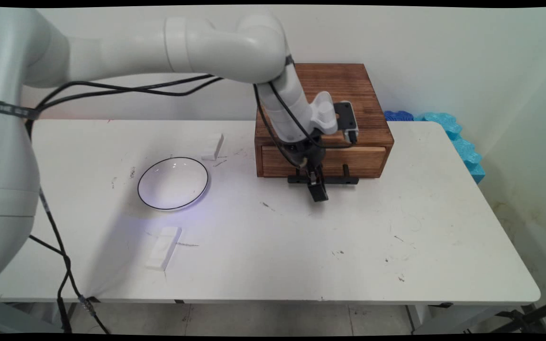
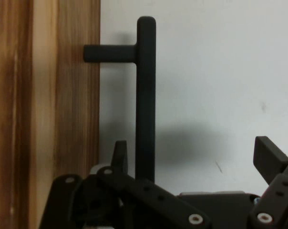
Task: Open the drawer
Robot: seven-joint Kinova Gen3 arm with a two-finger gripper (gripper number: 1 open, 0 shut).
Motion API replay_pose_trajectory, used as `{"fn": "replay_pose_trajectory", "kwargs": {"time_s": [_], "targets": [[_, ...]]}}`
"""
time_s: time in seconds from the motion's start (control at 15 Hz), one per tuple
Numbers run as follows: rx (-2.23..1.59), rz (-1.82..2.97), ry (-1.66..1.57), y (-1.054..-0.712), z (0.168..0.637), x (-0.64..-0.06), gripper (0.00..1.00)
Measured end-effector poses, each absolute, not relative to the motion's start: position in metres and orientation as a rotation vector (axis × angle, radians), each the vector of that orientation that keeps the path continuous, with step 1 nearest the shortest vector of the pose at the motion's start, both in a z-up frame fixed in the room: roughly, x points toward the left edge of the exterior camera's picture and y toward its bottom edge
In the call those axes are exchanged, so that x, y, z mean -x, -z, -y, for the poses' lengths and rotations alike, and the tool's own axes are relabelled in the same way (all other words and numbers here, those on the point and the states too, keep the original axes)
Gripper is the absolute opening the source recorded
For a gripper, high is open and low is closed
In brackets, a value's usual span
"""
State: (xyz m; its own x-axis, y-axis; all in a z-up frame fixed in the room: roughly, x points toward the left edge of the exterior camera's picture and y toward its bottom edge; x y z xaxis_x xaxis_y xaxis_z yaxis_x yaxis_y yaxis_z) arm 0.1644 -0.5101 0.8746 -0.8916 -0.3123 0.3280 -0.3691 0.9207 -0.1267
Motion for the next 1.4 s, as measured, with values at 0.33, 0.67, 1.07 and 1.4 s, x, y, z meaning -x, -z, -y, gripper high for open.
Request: {"fn": "replay_pose_trajectory", "kwargs": {"time_s": [0.33,0.67,1.07,1.4], "targets": [[-0.466,2.797,-0.264,-0.853,0.522,-0.151,1.00],[-0.444,2.811,-0.255,-0.837,0.529,-0.142,1.00],[-0.431,2.821,-0.243,-0.826,0.532,-0.135,1.00],[-0.428,2.826,-0.235,-0.823,0.531,-0.133,1.00]]}}
